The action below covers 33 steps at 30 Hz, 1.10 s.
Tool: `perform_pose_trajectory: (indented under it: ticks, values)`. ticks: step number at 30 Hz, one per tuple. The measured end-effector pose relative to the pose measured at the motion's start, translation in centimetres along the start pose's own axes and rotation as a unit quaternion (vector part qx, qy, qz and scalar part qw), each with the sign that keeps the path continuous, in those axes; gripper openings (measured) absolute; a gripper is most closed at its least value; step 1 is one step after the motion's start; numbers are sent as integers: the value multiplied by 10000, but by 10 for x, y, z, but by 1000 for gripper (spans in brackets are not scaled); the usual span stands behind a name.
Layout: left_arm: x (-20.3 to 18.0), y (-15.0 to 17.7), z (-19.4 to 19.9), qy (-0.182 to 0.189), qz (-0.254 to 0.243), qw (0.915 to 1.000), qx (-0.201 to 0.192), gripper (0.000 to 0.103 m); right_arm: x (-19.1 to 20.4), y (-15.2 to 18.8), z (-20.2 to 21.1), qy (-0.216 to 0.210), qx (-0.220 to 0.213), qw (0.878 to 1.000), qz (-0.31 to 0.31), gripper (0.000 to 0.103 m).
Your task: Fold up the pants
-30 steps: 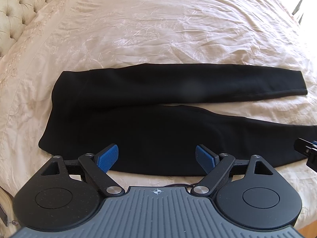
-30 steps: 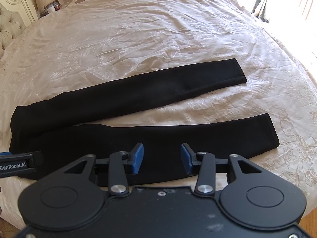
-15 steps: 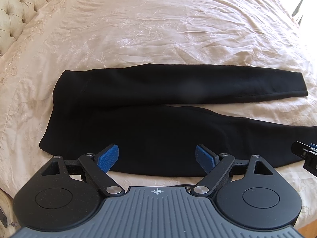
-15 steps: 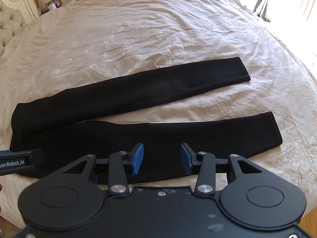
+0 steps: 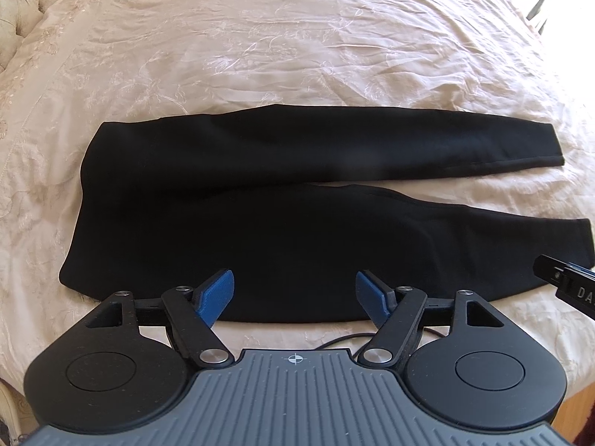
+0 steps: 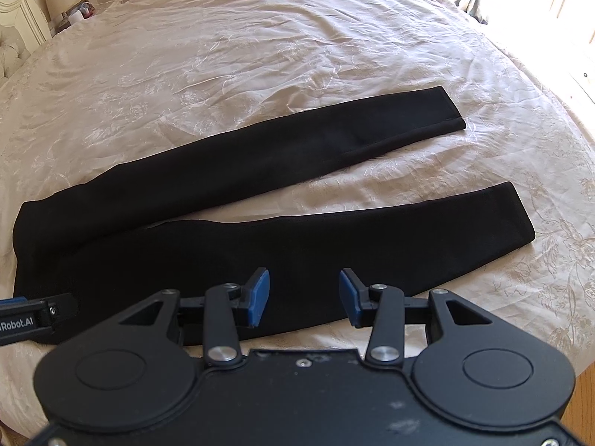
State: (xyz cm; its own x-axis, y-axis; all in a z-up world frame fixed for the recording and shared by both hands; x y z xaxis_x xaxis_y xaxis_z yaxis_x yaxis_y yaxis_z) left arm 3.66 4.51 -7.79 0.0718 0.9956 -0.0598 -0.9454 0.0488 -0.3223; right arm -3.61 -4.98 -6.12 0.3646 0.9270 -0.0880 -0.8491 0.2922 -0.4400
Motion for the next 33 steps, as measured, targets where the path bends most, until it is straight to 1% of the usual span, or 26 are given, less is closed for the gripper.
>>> perform_pose_trajectory:
  ticks: [2,9,11,13,15,17,18,20,21,22,25,28,29,31,33]
  values:
    - [6,-2,-1,15,-36,10000,15,71,5,2,1,77,15,10000,-30,45]
    - [23,-5,-8,98,-141,9998,38,71,27,5,6,232,-160,9993,-228,44]
    - [26,-5,-9,201,-205,9995,-115,71,29,6,11,361,-321,9982,-342,44]
    - [30,-5,-11,346,-336,9982,-346,71,30,9,15,597,-325,9969,-400,43]
    - [32,-2,-15,326,-539,9963,-592,71,26,14,15,748,-308,9953,-528,43]
    - [34,3,-23,251,-755,9942,-717,71,19,21,11,686,-248,9953,-643,43]
    - [36,7,-29,185,-882,9935,-700,71,15,26,8,652,-146,9951,-726,43]
    - [38,17,-41,164,-1101,9919,-611,63,5,35,-5,372,156,9949,-921,43]
    - [38,23,-47,186,-1196,9912,-539,55,0,41,-11,236,313,9941,-1009,41]
    - [38,31,-52,242,-1269,9907,-423,52,-7,46,-16,193,413,9927,-1113,36]
    - [35,51,-65,403,-1438,9886,-175,49,-27,58,-27,252,536,9904,-1253,38]
    - [29,67,-76,342,-1706,9846,-170,48,-48,67,-37,217,673,9876,-1399,38]
    - [26,71,-81,260,-1841,9823,-213,48,-57,70,-41,217,715,9868,-1434,38]
    - [23,79,-92,-22,-2110,9771,-289,47,-71,71,-48,235,775,9865,-1427,39]
    - [22,82,-100,-164,-2212,9745,-330,47,-86,72,-55,163,791,9866,-1418,40]
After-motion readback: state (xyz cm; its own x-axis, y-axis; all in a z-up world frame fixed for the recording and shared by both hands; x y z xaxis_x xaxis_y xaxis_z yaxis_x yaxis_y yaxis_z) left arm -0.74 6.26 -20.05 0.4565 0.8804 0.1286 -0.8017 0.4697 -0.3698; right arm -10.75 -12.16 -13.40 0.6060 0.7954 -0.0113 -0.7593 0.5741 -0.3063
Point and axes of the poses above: each gripper's, at about its wrist camera, not at the fingertips, and z roughly against the way its jaws point, x to its left, y to its underside, the point moved 6 cm from there along -z, roughly the way its jaws point, and after that the axes turned 14 degrees about z, right-handed, at the moved point
